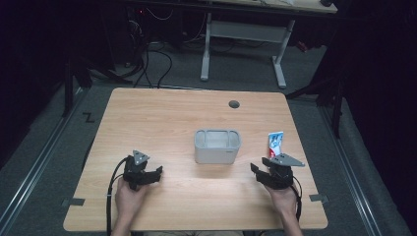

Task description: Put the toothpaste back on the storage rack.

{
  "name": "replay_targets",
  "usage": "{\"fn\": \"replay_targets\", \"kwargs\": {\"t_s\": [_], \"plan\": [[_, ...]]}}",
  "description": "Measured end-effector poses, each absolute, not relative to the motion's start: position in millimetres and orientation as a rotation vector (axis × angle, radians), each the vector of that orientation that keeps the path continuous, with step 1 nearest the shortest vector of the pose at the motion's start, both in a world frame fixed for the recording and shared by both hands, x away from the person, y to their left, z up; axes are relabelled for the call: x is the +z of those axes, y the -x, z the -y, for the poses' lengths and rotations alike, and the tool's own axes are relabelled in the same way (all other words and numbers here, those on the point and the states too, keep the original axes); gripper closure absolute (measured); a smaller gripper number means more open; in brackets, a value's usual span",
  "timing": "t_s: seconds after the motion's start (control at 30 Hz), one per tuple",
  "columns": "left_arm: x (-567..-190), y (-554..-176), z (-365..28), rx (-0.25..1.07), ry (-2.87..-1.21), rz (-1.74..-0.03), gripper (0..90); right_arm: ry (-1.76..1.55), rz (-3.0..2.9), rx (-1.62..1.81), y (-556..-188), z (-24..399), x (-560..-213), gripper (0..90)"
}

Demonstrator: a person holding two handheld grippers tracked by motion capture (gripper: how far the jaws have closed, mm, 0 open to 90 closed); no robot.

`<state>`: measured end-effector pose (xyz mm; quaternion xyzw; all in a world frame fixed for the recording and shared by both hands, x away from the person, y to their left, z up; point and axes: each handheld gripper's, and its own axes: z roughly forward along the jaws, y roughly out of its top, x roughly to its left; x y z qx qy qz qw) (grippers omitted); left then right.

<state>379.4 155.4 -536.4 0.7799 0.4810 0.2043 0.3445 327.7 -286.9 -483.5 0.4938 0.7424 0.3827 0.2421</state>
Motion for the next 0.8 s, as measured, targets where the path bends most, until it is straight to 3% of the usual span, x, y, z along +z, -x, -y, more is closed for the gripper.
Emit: {"fn": "replay_targets", "kwargs": {"t_s": [0.37,0.5,0.8], "plan": [[-537,-379,-155,0.532,-2.025,-1.249,21.3,-1.41,-2.028,1.068,-332,297,-481,42.6],[-537,-379,-155,0.531,-2.024,-1.249,21.3,-1.45,-2.014,1.067,-334,302,-481,37.8],[-537,-379,-155,0.531,-2.025,-1.249,21.3,-1.447,-1.994,1.065,-335,308,-473,39.4]]}}
